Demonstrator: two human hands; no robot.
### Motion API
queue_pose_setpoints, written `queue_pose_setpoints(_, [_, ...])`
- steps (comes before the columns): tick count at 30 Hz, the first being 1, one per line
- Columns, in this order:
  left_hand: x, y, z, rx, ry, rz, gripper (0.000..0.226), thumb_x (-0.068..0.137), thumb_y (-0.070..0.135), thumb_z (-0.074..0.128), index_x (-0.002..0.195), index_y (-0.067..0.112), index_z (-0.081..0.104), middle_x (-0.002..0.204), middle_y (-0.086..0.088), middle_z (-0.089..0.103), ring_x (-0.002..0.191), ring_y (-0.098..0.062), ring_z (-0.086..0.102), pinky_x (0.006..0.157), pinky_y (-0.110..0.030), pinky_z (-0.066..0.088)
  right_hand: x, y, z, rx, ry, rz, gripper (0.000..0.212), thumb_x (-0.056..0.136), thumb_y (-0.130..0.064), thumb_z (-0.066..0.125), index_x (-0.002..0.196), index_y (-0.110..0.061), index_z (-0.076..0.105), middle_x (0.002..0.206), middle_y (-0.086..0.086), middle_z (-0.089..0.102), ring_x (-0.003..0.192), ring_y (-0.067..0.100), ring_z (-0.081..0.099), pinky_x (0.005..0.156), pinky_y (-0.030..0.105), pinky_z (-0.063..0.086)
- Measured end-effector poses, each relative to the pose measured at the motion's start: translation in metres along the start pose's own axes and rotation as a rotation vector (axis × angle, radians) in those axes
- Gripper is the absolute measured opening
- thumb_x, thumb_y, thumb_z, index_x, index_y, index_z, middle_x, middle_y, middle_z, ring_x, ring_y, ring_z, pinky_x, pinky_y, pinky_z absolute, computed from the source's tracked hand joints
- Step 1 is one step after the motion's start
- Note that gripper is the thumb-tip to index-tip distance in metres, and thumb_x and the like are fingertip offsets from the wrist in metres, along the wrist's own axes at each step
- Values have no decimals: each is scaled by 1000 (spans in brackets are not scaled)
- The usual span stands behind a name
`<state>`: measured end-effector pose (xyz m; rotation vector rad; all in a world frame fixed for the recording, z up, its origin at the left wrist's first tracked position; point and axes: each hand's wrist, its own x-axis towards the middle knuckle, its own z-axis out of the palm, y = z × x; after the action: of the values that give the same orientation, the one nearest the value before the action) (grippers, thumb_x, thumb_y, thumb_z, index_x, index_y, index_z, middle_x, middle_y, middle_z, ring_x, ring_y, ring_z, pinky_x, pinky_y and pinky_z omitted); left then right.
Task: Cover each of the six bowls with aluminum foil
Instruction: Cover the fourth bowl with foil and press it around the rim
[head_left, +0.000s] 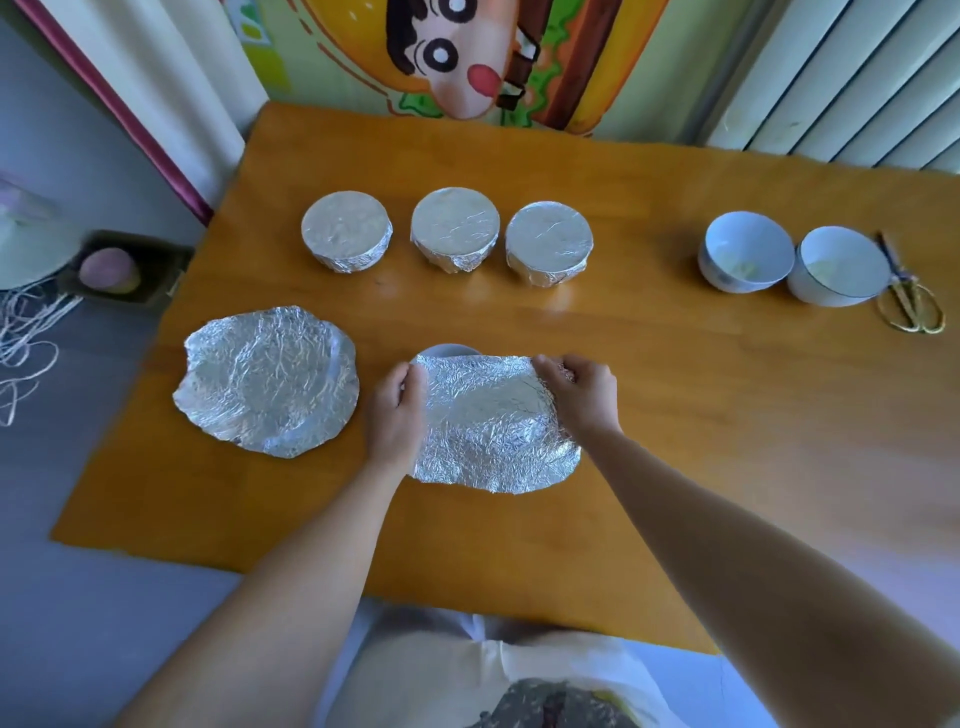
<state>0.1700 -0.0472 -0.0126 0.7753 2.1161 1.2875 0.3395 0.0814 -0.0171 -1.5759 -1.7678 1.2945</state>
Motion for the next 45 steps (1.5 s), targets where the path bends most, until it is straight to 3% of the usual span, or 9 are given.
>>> queue_pose_setpoints(6, [5, 2, -10, -144, -20, -180, 32, 105, 28, 47, 78, 10, 51, 52, 2, 44, 44, -11, 41, 50, -28, 34, 7, -4, 8, 40, 0, -17, 25, 89, -33, 69, 78, -11, 70, 56, -4, 55, 54, 11, 45, 55, 27, 36])
queue_pose_setpoints(9, [21, 2, -16, -19, -69, -122, 22, 100, 31, 57, 84, 17, 63, 65, 14, 58, 62, -1, 54, 64, -22, 41, 8, -7, 11, 40, -14, -46, 25, 89, -32, 69, 73, -13, 67, 57, -3, 56, 56, 12, 46, 56, 28, 38])
queue_pose_setpoints(16, [52, -1, -13, 42, -22, -19, 43, 99, 33, 55, 63, 13, 42, 57, 1, 41, 54, -16, 36, 56, -32, 28, 11, -16, 24, 70, 28, -4, 25, 90, -34, 68, 72, -15, 66, 53, -8, 52, 47, 0, 40, 49, 18, 34])
queue_pose_setpoints(26, [72, -1, -17, 155, 73, -9, 49, 106, 27, 43, 60, 19, 30, 55, 2, 33, 52, -12, 30, 51, -30, 21, 14, -18, 38, 51, 73, 14, 34, 90, -33, 68, 65, -11, 64, 52, -1, 49, 50, 8, 37, 50, 28, 32])
queue_pose_setpoints(32, [80, -9, -26, -104, -50, -282, 64, 88, 75, 38, 73, 14, 53, 72, -9, 55, 68, -23, 53, 67, -37, 38, 19, -15, 42, 132, 142, 85, 39, 91, -33, 66, 67, -2, 60, 52, -2, 45, 52, 11, 37, 53, 27, 31])
queue_pose_setpoints(36, [72, -10, -38, -58, -290, -143, 44, 98, 35, 60, 63, 12, 47, 54, 2, 41, 47, -11, 39, 52, -27, 30, 22, -12, 44, 281, 127, 161, 36, 85, -43, 70, 69, -12, 63, 59, -1, 54, 60, 13, 47, 61, 29, 40])
queue_pose_setpoints(39, [70, -16, -36, -16, -146, -126, 38, 100, 31, 57, 66, 17, 48, 57, 5, 41, 52, -11, 37, 53, -30, 28, 22, -13, 42, 445, 68, 297, 46, 80, -56, 71, 79, -11, 64, 58, -4, 58, 56, 11, 52, 60, 29, 44])
queue_pose_setpoints(42, [70, -17, -30, 33, -49, -76, 38, 102, 31, 55, 68, 17, 44, 58, 5, 37, 54, -12, 32, 55, -32, 23, 16, -8, 42, 362, -55, 365, 47, 82, -56, 69, 65, -19, 44, 49, -8, 32, 43, 8, 28, 48, 25, 24])
queue_pose_setpoints(45, [68, -15, -25, 107, 11, -24, 33, 101, 27, 55, 73, 11, 49, 59, 4, 41, 54, -12, 35, 54, -33, 27, 12, 0, 48, 265, -28, 360, 47, 84, -46, 72, 64, -9, 49, 56, 4, 46, 49, 15, 41, 51, 26, 33])
